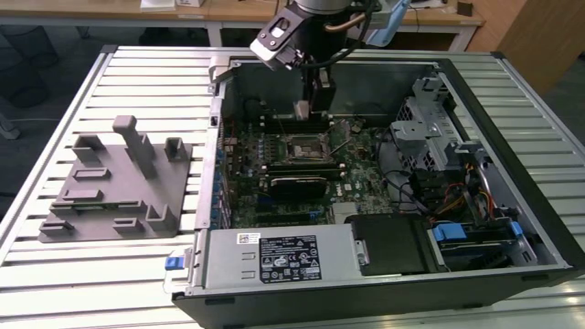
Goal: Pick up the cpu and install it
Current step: 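Place the cpu into insertion slot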
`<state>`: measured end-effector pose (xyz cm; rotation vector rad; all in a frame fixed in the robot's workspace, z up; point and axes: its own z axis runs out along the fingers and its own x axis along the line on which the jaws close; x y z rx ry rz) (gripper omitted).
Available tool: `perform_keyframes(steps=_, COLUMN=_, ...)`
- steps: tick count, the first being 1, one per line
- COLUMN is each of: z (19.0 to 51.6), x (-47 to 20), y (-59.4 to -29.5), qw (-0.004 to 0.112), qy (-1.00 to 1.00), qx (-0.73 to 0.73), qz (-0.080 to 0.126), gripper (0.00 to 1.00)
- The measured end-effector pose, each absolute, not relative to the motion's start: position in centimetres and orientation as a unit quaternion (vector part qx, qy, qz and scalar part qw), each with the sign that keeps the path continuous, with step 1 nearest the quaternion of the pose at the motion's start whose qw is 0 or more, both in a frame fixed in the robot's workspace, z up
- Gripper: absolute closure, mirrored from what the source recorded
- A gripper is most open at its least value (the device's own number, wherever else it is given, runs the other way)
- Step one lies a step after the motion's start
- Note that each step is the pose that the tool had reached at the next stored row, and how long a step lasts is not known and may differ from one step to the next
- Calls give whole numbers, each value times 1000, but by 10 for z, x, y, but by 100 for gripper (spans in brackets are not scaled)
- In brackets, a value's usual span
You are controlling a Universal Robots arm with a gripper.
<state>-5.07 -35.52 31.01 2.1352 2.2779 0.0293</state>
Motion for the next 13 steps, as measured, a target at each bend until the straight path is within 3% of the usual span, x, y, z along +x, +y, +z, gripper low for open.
perform_keyframes(steps=13, z=290, x=-50, y=-347, qw=9, qy=726, qx=688, qz=10, gripper=46)
